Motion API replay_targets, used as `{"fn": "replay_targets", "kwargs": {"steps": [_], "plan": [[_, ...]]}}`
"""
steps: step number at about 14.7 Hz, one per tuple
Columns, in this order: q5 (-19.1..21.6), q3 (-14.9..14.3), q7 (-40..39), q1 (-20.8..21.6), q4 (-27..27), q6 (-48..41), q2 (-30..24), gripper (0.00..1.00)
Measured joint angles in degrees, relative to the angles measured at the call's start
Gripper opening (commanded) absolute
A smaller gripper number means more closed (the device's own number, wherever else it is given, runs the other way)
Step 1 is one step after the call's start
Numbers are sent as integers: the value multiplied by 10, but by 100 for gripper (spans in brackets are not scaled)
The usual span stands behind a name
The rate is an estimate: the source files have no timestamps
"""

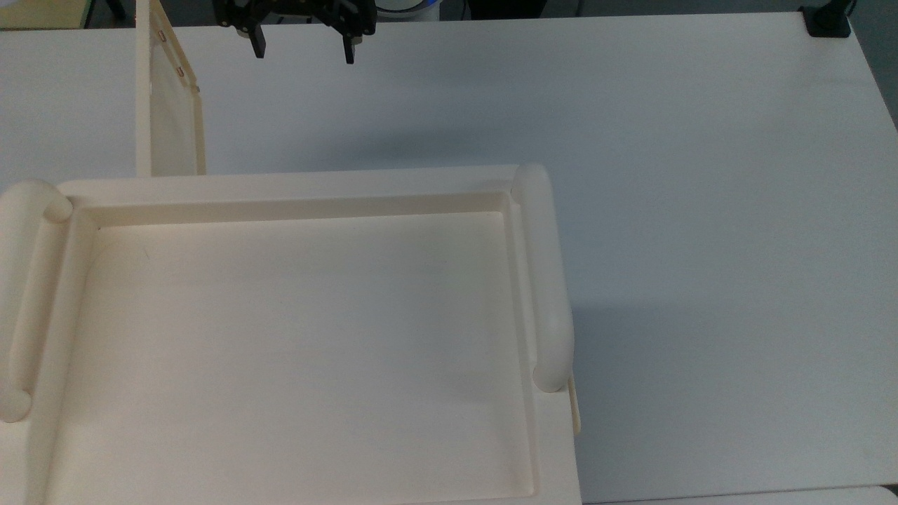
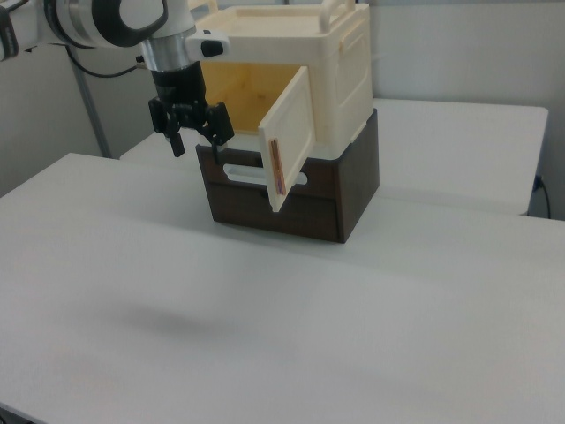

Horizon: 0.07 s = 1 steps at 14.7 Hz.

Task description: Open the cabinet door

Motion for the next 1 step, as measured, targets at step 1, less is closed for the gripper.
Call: {"fn": "replay_targets", "kwargs": {"steps": [1], "plan": [[1,2,8,1,-2,0,0,100]]}}
